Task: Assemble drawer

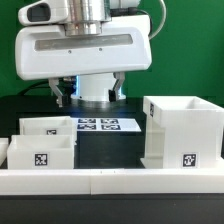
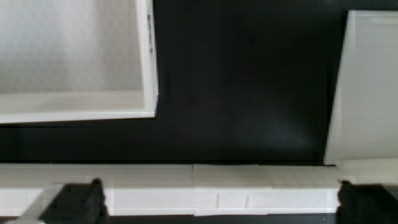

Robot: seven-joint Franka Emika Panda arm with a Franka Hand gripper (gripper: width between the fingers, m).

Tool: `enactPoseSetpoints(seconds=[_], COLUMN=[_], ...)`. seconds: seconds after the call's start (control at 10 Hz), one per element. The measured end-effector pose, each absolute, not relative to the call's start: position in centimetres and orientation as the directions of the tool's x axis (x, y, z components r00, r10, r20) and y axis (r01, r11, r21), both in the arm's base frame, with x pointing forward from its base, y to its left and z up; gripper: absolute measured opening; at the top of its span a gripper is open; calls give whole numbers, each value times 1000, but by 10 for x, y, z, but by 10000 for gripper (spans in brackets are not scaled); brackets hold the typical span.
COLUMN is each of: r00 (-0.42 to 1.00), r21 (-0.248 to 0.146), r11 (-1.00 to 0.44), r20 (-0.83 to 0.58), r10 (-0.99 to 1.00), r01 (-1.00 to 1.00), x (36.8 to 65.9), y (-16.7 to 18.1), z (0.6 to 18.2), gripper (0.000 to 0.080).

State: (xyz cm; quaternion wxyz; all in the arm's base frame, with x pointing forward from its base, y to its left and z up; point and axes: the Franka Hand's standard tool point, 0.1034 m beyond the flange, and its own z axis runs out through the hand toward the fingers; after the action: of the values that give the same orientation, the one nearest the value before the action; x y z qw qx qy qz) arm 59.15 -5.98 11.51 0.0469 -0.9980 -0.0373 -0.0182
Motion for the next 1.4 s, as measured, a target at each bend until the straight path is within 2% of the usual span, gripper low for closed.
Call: enactPoseSetpoints(seconds=[0.1,0.3,0.6,0.7,1.1,1.4], r00=[995,993,990,991,991,990], r21=[-86,-53,-18,-20,-19,-3], r11=[-992,-993,-992,-993,-993,-992], r20=[45,57,68,62,62,62], r10=[94,103,123,116,119,124], r01=[98,106,125,118,120,125], x=[589,564,551,548,548,544], y=[-66,-80,-90,-93,-93,-93], z=[111,84,55,50,49,28], gripper=[649,649,649,649,649,649])
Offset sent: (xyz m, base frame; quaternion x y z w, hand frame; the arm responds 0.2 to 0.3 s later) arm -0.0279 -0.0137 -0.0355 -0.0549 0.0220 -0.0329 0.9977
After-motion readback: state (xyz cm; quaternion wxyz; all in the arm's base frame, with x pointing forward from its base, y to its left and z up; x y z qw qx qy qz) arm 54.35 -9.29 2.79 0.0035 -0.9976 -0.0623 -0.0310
